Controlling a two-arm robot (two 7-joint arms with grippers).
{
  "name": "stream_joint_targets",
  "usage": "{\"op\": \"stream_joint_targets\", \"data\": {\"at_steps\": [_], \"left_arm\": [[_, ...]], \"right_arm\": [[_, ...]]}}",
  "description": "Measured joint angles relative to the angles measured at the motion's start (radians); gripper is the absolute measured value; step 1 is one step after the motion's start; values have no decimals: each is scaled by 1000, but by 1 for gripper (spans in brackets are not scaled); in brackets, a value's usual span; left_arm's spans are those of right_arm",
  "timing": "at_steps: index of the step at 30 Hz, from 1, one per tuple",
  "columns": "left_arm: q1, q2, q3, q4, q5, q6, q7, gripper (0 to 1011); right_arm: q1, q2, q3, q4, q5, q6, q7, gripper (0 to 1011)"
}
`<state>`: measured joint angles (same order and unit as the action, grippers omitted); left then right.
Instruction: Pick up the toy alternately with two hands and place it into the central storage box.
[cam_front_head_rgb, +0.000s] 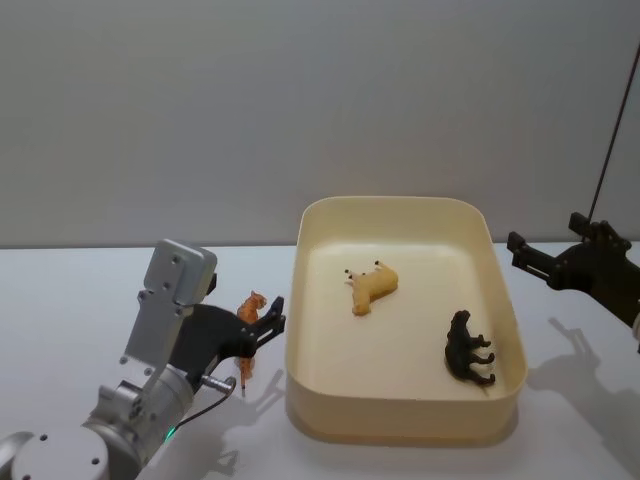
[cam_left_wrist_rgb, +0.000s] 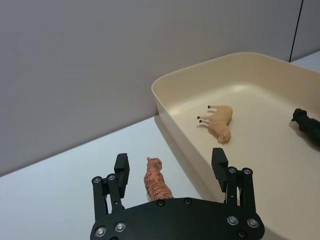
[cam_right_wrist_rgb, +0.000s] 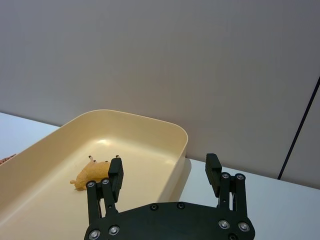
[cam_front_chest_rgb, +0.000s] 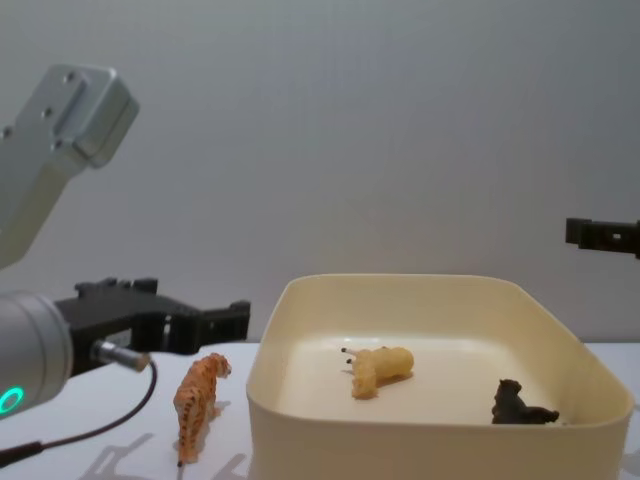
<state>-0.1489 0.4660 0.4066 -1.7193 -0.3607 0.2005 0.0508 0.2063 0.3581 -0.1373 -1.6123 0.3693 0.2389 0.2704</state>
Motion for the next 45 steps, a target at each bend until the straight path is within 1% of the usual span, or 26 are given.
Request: {"op": "stream_joint_targets", "data": {"at_steps": [1,6,9,11,15,24,28,35,45], "left_arm": [[2,5,-4,0,-11,15,-4,1001],[5,15,-15,4,-33,47,-13,1001],[4,19,-22,14,-42,64,-18,1001],[4,20,-23,17,-43,66,-20,1001],[-10,18,-31,46,-48,84,-40,1001],[-45,-1,-36,107,-46,96,-85,1002],[-66,-17,-36,147,-40,101,-113,1001],[-85,-32,-34,183,-35,113,-131,1001],[-104,-50,-34,223,-37,143,-136,1001]], "right_arm": [[0,0,0,0,0,0,0,1001],[-1,0,1,-1,1,0,-1,1001],[-1,1,1,-1,1,0,-1,1001],[-1,1,1,-2,1,0,-1,1001],[-2,1,1,-2,1,0,-2,1001],[-3,2,1,-3,1,0,-1,1001],[-3,2,1,-3,1,0,-1,1001],[-3,2,1,-3,1,0,-1,1001],[-3,2,1,-3,1,0,-1,1001]]}}
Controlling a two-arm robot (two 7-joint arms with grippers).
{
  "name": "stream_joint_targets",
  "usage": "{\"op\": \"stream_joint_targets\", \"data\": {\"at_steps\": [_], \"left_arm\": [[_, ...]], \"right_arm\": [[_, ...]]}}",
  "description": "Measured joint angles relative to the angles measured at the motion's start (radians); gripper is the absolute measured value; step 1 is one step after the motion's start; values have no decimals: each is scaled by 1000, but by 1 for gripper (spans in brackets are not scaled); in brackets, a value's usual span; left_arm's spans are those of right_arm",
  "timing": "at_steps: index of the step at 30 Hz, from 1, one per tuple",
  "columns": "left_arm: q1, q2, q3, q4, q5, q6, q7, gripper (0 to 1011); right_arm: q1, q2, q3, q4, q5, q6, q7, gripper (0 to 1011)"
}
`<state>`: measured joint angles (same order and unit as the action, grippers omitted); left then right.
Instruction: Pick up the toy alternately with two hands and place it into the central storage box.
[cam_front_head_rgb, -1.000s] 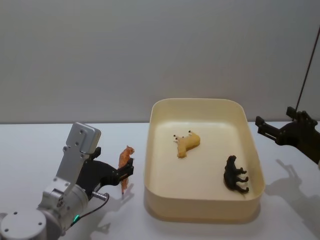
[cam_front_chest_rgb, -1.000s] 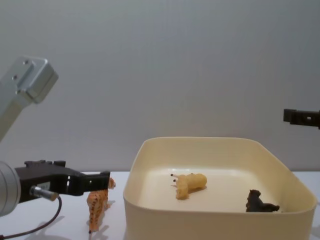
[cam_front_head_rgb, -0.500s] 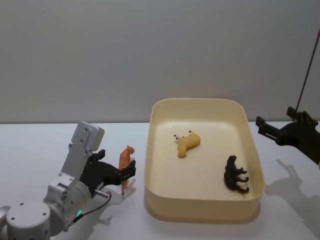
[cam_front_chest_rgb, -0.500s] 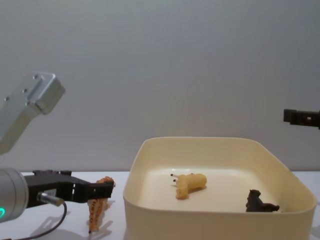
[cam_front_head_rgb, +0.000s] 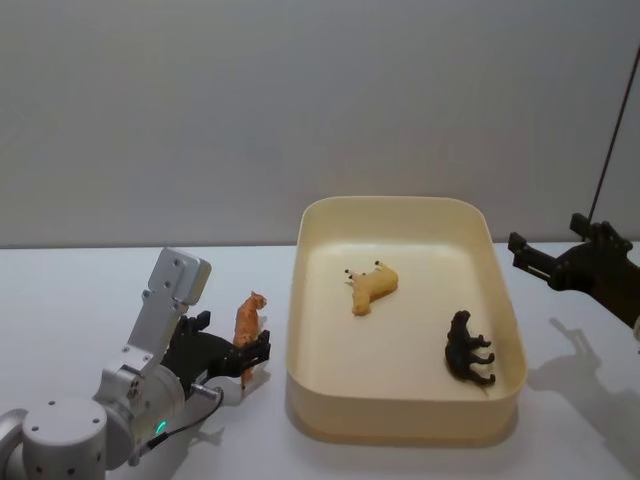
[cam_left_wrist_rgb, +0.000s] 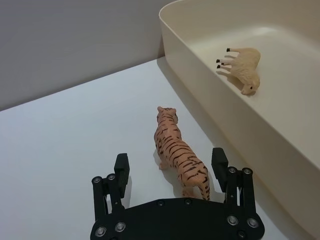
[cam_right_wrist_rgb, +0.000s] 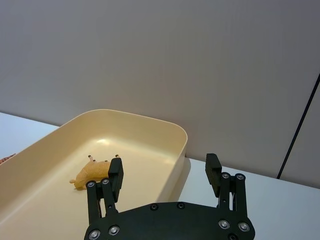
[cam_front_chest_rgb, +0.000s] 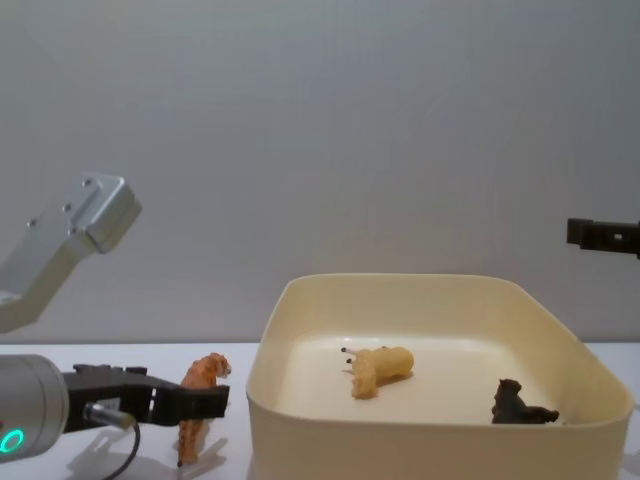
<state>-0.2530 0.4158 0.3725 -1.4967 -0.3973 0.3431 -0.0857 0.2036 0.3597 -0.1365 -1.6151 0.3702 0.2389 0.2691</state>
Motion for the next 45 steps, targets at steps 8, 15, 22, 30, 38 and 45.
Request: {"op": "stream_joint_targets", "data": {"at_steps": [8,15,22,30,38,45], "left_arm": [[-11,-11,0,25,-6,15,-4,909],[-16,-15,-1,35,-8,22,-6,703],[-19,-18,-1,41,-10,26,-7,499],[-20,-20,-2,39,-4,23,-8,302],[-14,-21,1,7,15,8,11,302],[-6,-22,2,-44,37,-16,45,302]], "right_arm": [[0,0,0,0,0,0,0,1001],[0,0,0,0,0,0,0,1001],[0,0,0,0,0,0,0,1001],[0,0,0,0,0,0,0,1001],[0,0,0,0,0,0,0,1001],[0,0,0,0,0,0,0,1001]]}}
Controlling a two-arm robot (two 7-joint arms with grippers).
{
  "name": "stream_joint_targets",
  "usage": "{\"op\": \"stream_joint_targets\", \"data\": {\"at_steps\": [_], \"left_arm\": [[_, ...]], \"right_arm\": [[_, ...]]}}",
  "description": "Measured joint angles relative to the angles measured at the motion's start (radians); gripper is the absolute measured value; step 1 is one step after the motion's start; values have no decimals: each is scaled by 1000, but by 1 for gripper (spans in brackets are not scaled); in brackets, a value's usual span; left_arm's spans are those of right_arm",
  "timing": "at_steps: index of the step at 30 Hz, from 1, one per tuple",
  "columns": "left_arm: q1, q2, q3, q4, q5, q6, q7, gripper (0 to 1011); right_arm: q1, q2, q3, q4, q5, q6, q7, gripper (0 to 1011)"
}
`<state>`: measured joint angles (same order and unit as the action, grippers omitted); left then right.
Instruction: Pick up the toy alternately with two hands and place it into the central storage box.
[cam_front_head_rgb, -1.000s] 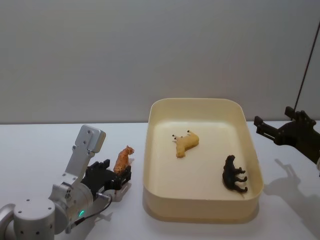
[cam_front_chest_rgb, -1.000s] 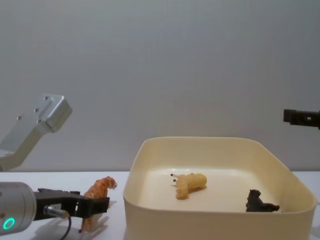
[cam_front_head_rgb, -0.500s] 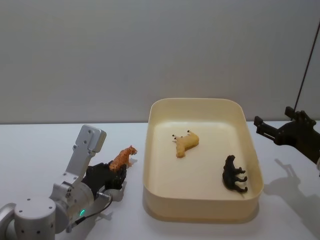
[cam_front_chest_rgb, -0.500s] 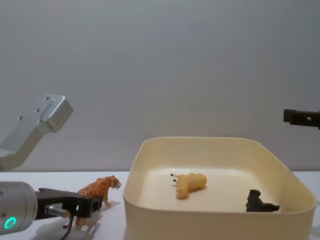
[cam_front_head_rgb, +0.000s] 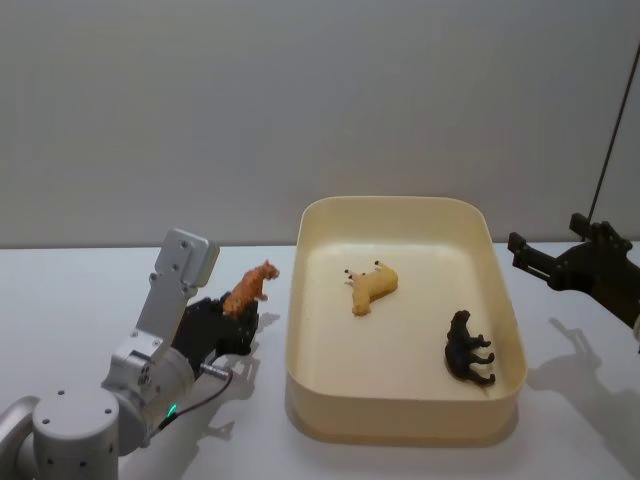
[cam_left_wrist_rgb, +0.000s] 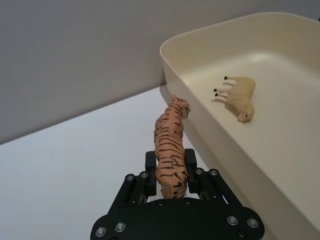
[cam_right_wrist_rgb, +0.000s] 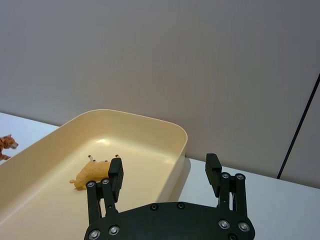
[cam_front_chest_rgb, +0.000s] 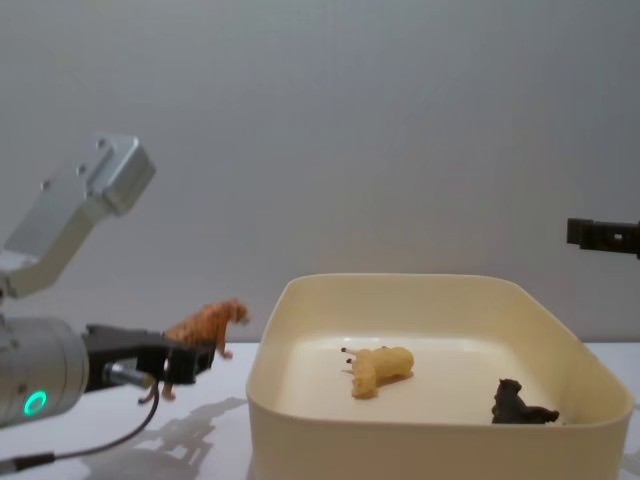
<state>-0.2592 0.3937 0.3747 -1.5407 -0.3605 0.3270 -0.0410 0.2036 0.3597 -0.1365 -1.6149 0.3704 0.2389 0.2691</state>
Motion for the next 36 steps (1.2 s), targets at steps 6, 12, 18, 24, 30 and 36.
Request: {"op": "stream_joint_targets", "data": {"at_steps": [6,12,18,24,30,36], "left_arm": [[0,0,0,-37,18,-11,1,302],[-18,-6,0,-69,47,-14,-43,302],[-43,-16,3,-77,68,-8,-99,302],[-82,-33,8,-66,94,9,-188,302],[-132,-57,19,-30,131,33,-289,302],[-177,-81,29,7,166,55,-370,393]], "right_arm": [[0,0,0,0,0,0,0,1001],[0,0,0,0,0,0,0,1001],[0,0,0,0,0,0,0,1001],[0,0,0,0,0,0,0,1001],[0,0,0,0,0,0,0,1001],[0,0,0,0,0,0,0,1001]]}}
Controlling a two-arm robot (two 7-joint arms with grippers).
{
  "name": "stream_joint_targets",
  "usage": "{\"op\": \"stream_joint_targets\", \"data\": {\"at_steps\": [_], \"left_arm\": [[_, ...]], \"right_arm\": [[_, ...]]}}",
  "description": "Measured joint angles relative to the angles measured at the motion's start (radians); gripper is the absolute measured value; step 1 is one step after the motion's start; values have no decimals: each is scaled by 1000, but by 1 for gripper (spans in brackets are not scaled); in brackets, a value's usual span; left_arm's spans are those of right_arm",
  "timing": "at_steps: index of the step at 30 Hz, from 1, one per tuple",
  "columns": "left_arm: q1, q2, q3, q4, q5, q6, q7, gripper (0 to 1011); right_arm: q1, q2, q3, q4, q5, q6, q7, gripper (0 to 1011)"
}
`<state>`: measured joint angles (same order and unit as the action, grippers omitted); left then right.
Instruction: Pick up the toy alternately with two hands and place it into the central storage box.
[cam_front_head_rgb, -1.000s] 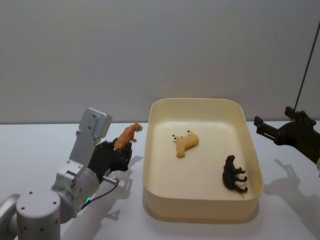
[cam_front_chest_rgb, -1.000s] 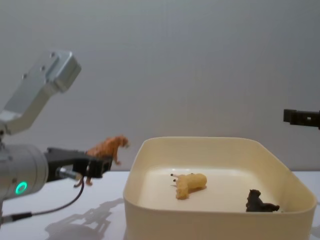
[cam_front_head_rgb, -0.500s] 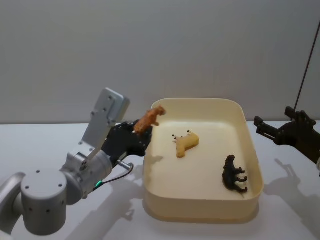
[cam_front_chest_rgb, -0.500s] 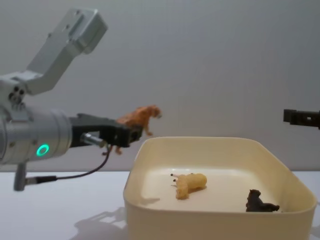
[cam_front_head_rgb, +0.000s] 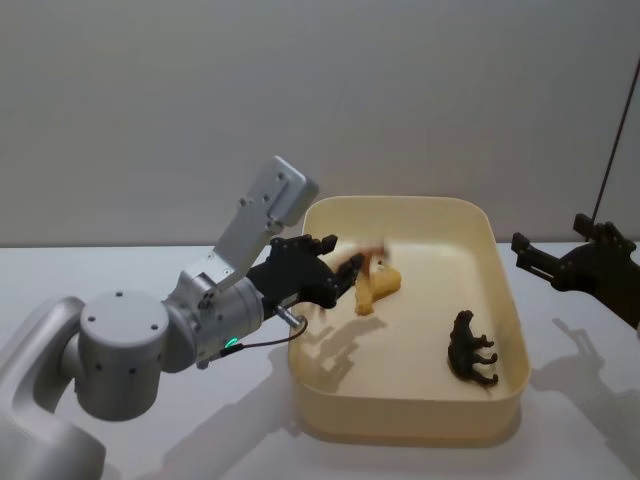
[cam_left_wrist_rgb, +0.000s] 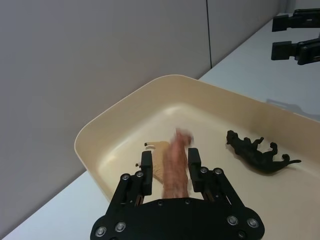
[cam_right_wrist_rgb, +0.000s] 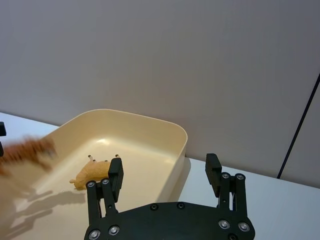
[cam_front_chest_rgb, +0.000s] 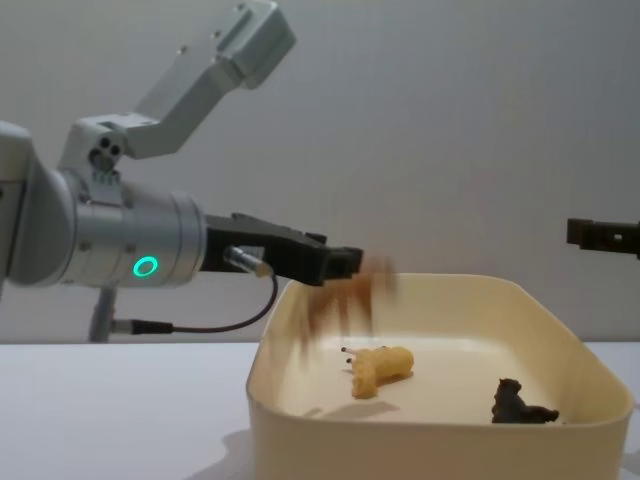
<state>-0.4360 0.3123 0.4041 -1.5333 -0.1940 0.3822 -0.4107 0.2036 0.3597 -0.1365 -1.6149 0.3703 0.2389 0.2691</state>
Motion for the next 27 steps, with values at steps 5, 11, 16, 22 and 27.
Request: {"op": "stream_joint_targets", "data": {"at_steps": [5,11,16,22,27], "left_arm": [[-21,-12,5,18,17,11,-39,533],[-41,-22,10,35,32,20,-73,734],[-50,-27,12,43,39,25,-89,883],[-59,-32,14,51,46,29,-105,1001],[-63,-34,15,54,49,31,-112,1001]], "right_arm": [[0,0,0,0,0,0,0,1001],[0,0,0,0,0,0,0,1001],[0,0,0,0,0,0,0,1001],[0,0,0,0,0,0,0,1001],[0,0,0,0,0,0,0,1001]]}}
